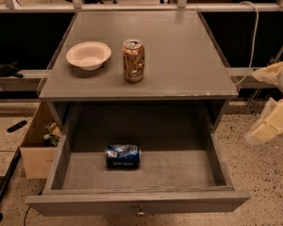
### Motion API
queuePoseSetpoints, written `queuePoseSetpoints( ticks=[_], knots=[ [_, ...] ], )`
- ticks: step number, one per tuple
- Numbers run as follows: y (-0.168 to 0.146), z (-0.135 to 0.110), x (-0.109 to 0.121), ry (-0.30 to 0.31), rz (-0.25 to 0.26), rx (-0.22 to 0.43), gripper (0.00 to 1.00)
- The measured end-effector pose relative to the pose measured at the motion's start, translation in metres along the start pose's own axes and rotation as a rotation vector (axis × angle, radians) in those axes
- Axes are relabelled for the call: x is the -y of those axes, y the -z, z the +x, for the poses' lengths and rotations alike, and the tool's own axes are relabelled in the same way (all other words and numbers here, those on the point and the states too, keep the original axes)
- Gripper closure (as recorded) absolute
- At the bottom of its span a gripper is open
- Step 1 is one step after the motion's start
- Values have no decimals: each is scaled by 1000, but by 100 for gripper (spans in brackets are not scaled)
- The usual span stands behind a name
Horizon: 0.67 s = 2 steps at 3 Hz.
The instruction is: Pick pepsi can from top drawer and place on counter
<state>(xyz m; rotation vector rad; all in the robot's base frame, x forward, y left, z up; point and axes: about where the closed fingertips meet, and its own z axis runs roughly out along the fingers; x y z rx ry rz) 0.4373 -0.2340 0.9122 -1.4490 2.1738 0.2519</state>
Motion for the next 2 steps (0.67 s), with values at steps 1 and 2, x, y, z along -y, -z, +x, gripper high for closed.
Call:
queuePoseSetpoints(
  ticks=[1, 2],
  knots=[
    [-28, 22, 1, -114, -52, 175, 0],
    [-30, 17, -1, -144, -74, 235, 0]
  ],
)
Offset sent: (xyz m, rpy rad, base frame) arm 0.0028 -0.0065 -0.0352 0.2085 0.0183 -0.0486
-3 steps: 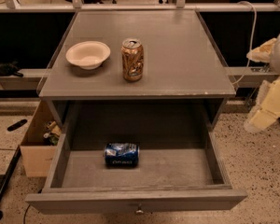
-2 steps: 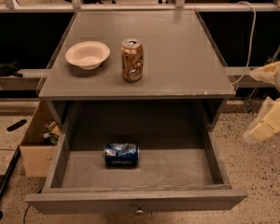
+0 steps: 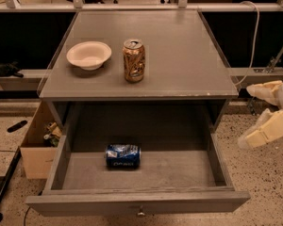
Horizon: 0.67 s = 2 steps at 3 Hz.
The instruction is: Pick pepsi can from top drawer and place on counter
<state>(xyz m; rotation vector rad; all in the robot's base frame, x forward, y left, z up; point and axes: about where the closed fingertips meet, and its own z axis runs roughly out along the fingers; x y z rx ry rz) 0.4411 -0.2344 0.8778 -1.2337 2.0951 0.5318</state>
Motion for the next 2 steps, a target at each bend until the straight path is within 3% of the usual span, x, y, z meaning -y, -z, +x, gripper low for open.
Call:
queuePoseSetpoints(
  ticks=[1, 2],
  knots=[
    [0, 0, 0, 1, 0, -1, 0],
    [-10, -1, -2, 11, 43, 21, 0]
  ],
)
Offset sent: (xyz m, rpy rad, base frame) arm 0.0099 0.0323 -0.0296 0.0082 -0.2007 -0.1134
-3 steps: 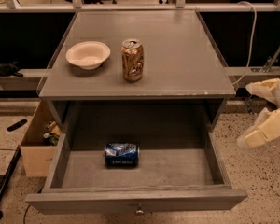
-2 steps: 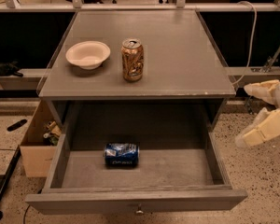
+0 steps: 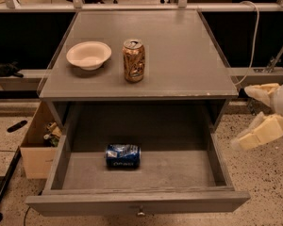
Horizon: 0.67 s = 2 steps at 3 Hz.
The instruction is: Pick pepsi can from top drawer and place on counter
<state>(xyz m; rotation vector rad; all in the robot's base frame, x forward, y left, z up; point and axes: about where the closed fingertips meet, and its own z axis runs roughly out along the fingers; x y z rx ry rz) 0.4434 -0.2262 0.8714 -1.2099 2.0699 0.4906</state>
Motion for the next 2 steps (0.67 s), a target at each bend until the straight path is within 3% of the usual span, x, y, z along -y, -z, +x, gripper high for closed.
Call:
queuePoseSetpoints(
  ticks=[1, 2],
  knots=[
    [-73, 20, -11, 29, 69, -15, 0],
    [-74, 18, -9, 29, 68, -11, 0]
  ],
)
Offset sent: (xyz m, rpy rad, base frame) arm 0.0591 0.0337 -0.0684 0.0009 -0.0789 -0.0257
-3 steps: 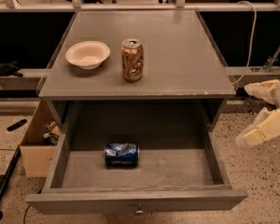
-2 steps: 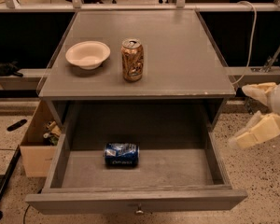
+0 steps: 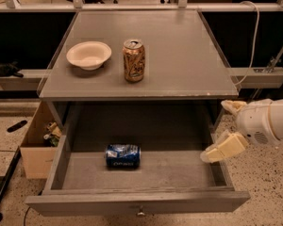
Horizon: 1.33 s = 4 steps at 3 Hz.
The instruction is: Pick pepsi can from top drawer and place on counter
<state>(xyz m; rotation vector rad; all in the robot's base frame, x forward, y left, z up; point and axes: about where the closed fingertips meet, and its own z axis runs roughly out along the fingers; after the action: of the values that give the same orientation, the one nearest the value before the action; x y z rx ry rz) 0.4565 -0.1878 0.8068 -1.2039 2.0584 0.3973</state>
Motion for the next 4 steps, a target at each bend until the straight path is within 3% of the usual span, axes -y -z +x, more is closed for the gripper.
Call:
queuePoseSetpoints(
  ticks=[1, 3, 4],
  knots=[
    [-15, 0, -4, 3, -16, 8, 0],
    [-71, 8, -24, 96, -48, -36, 0],
    [-127, -3, -28, 149, -53, -21, 0]
  ],
)
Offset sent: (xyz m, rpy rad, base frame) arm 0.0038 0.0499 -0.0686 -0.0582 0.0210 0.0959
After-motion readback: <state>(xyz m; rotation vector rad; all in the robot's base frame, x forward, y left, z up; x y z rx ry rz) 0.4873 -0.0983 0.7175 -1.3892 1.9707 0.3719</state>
